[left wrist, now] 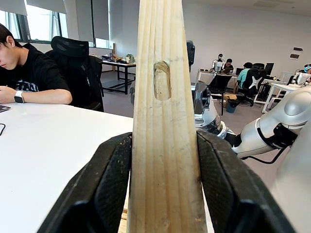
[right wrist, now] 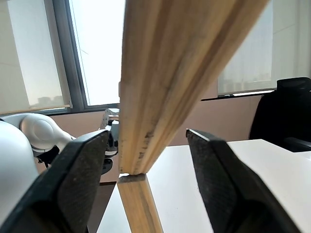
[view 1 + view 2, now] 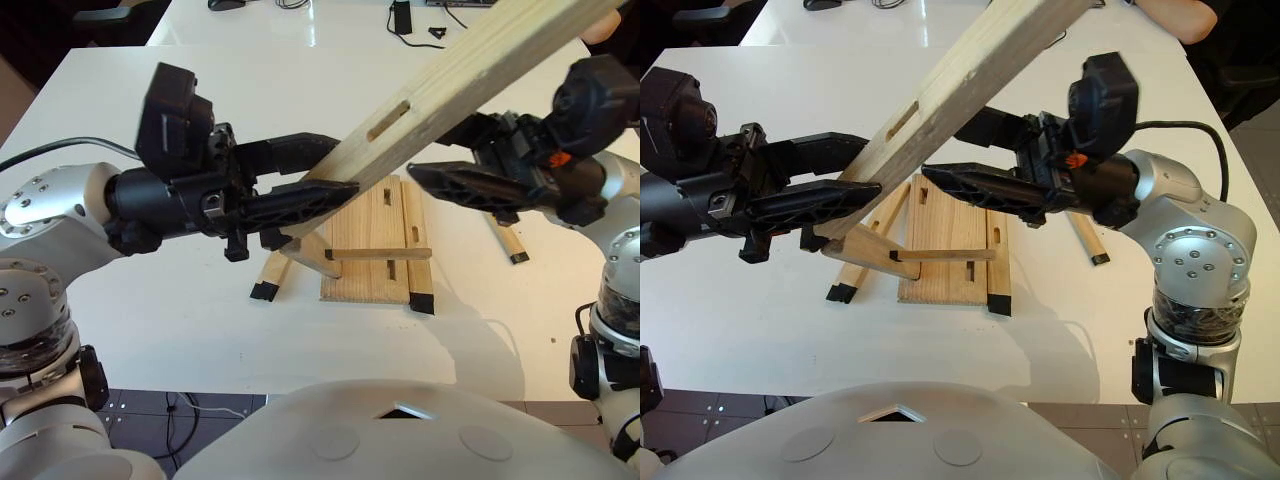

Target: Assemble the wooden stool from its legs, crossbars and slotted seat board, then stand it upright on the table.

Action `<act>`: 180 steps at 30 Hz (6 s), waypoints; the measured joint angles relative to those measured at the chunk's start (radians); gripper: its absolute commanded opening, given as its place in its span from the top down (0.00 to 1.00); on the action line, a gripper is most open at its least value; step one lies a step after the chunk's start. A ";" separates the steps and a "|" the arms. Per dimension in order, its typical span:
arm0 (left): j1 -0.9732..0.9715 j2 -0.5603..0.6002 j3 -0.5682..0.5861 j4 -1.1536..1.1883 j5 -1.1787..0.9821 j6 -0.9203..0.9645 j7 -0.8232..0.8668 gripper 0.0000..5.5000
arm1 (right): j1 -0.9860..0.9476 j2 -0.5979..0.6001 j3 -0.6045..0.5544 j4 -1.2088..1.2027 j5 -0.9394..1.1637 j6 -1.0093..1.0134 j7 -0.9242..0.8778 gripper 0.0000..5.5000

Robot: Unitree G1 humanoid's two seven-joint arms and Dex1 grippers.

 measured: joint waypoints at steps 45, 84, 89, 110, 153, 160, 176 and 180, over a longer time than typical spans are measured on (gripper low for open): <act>-0.070 0.053 -0.175 0.060 0.155 -0.077 -0.026 0.35 | 0.008 0.034 0.070 -0.008 -0.122 -0.071 0.025 0.63; 0.397 0.007 -0.201 0.272 0.823 -0.346 -0.287 0.34 | 0.367 -0.346 0.014 0.167 -0.662 -0.400 0.464 0.63; 0.380 0.007 -0.208 0.284 0.830 -0.344 -0.316 0.34 | 0.401 -0.324 0.040 0.153 -0.687 -0.430 0.445 0.63; 0.401 0.012 -0.229 0.252 0.893 -0.367 -0.421 0.34 | 0.440 -0.295 0.079 0.166 -0.722 -0.534 0.420 0.63; 0.482 -0.053 -0.285 0.149 0.954 -0.366 -0.350 0.34 | 0.388 -0.365 0.232 0.249 -0.881 -0.507 0.433 0.93; 0.524 -0.054 -0.298 0.149 1.001 -0.381 -0.339 0.34 | 0.468 -0.397 0.048 0.244 -0.838 -0.503 0.417 0.93; 0.546 -0.059 -0.318 0.154 1.049 -0.396 -0.315 0.34 | 0.291 -0.329 -0.460 0.213 -0.025 -0.136 0.267 0.93; 0.546 -0.059 -0.318 0.154 1.050 -0.395 -0.314 0.34 | 0.281 -0.326 -0.484 0.135 0.087 -0.089 0.205 0.93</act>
